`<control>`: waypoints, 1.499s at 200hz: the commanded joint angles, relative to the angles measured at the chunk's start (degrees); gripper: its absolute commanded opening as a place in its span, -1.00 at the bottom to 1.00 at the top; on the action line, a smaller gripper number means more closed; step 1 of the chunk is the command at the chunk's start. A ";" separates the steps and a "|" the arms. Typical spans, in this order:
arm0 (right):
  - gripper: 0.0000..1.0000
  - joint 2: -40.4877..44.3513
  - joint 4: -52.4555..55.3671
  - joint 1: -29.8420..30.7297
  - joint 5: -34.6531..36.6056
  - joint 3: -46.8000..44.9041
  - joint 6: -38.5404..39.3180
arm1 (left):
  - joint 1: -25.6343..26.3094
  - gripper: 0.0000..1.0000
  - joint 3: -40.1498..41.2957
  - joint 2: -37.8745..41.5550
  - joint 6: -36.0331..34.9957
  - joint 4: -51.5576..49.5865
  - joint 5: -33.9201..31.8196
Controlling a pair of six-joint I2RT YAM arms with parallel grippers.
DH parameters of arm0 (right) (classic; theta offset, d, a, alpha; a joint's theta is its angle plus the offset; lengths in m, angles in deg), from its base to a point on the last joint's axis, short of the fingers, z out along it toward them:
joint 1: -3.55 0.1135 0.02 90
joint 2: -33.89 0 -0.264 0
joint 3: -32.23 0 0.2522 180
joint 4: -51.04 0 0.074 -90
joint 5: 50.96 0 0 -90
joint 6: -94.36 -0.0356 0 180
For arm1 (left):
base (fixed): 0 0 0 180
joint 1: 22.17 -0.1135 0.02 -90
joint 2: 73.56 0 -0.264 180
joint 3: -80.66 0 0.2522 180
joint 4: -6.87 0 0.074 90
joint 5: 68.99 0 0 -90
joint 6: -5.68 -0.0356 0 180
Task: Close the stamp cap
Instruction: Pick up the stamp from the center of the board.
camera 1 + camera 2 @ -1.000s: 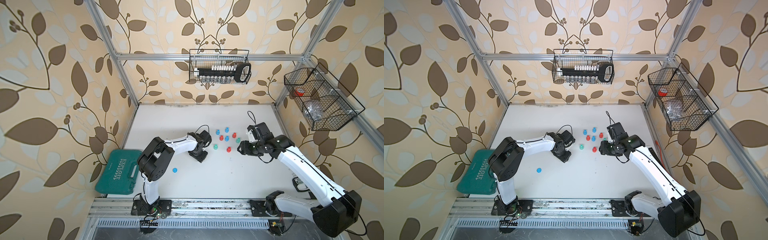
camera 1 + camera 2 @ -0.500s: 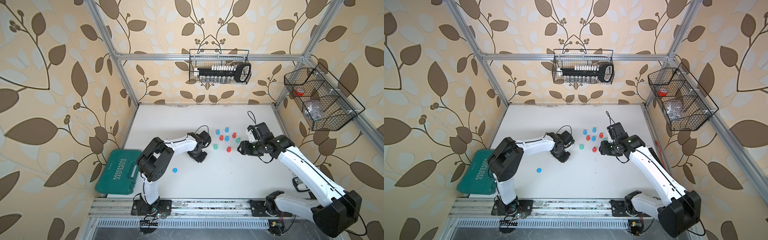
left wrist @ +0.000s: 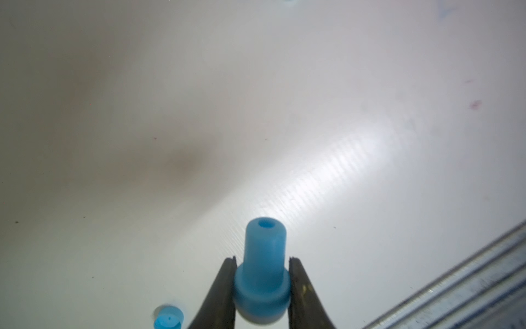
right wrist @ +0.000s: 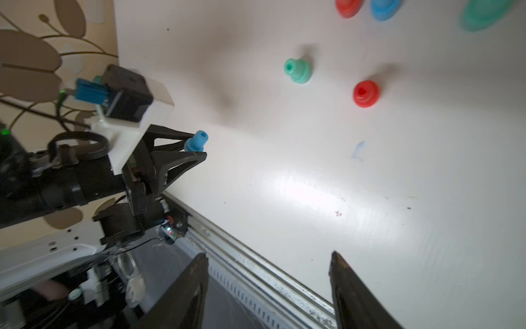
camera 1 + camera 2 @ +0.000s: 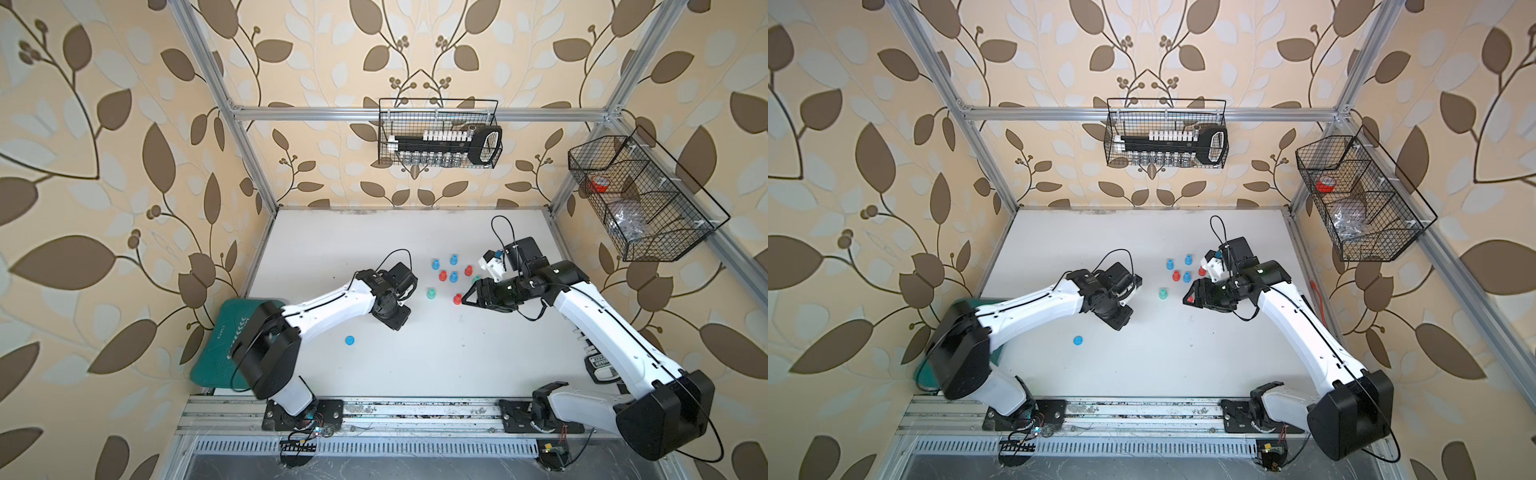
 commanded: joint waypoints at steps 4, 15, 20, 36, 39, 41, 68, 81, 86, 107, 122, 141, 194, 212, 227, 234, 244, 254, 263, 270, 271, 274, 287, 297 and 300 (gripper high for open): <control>0.26 -0.79 -8.49 1.00 -18.44 -3.40 -4.65 | 2.42 -0.61 0.50 7.89 3.01 -2.56 2.32; 0.26 -1.61 -10.31 1.88 -19.27 -3.12 -5.83 | 3.86 -0.60 0.57 9.26 3.54 -3.05 2.27; 0.25 -2.34 -10.69 2.56 -19.59 -2.74 -5.91 | 4.51 -0.59 0.62 9.79 3.78 -3.24 2.20; 0.19 -4.55 -11.26 5.48 -18.95 -0.92 -6.58 | 5.85 -0.58 0.74 10.97 4.56 -3.59 1.80; 0.18 -4.76 -11.84 6.08 -18.94 -0.82 -6.95 | 6.01 -0.58 0.75 11.14 4.62 -3.67 1.73; 0.18 -4.92 -12.20 6.52 -18.97 -0.77 -7.21 | 6.17 -0.58 0.79 11.23 4.64 -3.68 1.68; 0.08 -7.63 -18.86 9.17 -18.86 -2.16 -11.78 | 7.43 -0.58 0.86 12.42 5.66 -3.54 0.63; 0.06 -8.98 -19.72 9.97 -18.88 -2.02 -11.89 | 7.81 -0.58 0.62 12.93 6.01 -3.65 0.21; 0.06 -9.40 -20.45 10.36 -18.93 -1.98 -12.16 | 7.97 -0.57 0.50 13.09 6.14 -3.64 0.14; 0.06 -11.99 -21.96 12.24 -20.08 -1.18 -12.91 | 8.59 -0.57 0.14 13.31 6.51 -3.86 -0.20; 0.06 -13.45 -22.34 14.05 -19.66 -0.45 -13.07 | 8.88 -0.57 -0.04 13.22 6.54 -3.95 -0.63; 0.06 -14.40 -25.09 15.52 -19.29 -1.18 -14.82 | 9.15 -0.57 -0.21 13.40 6.58 -3.88 -1.05; -0.07 -16.25 -28.38 16.68 -20.69 -1.36 -16.87 | 9.85 -0.57 -0.55 13.40 6.90 -3.39 -1.36; -0.14 -16.91 -29.37 17.07 -21.17 -1.49 -17.32 | 10.07 -0.57 -0.66 13.18 6.95 -3.02 -1.18; -0.19 -17.53 -30.00 17.27 -21.71 -1.42 -17.82 | 10.28 -0.57 -1.09 12.97 6.94 -2.92 -1.27; -0.21 -17.66 -30.10 17.57 -21.96 -1.30 -17.91 | 10.36 -0.57 -1.27 12.87 6.90 -2.90 -1.36; -0.24 -17.83 -30.27 18.07 -22.17 -1.15 -17.95 | 10.38 -0.57 -1.44 12.78 6.85 -2.83 -1.60; -0.26 -18.09 -30.57 18.55 -22.45 -0.96 -18.08 | 10.46 -0.57 -1.63 12.65 6.81 -2.72 -1.67; -0.29 -18.40 -30.66 18.94 -22.70 -0.85 -18.09 | 10.46 -0.57 -1.71 12.52 6.85 -2.55 -1.56; -0.32 -18.60 -30.73 19.15 -22.89 -0.84 -18.17 | 10.47 -0.57 -1.91 12.36 6.87 -2.46 -1.59; -0.33 -18.61 -30.74 19.22 -22.98 -0.84 -18.17 | 10.47 -0.57 -1.90 12.39 6.86 -2.46 -1.56; -0.34 -18.68 -30.71 19.31 -22.99 -0.85 -18.17 | 10.47 -0.57 -1.96 12.27 6.86 -2.46 -1.54; -0.40 -18.81 -30.96 19.53 -23.05 -1.06 -18.22 | 10.47 -0.57 -2.03 12.03 6.78 -2.46 -1.71; -0.46 -18.75 -31.19 19.64 -23.30 -1.23 -18.33 | 10.47 -0.57 -2.02 12.00 6.68 -2.39 -1.71; -0.48 -18.74 -31.19 19.72 -23.41 -1.24 -18.30 | 10.47 -0.57 -2.00 11.99 6.69 -2.37 -1.78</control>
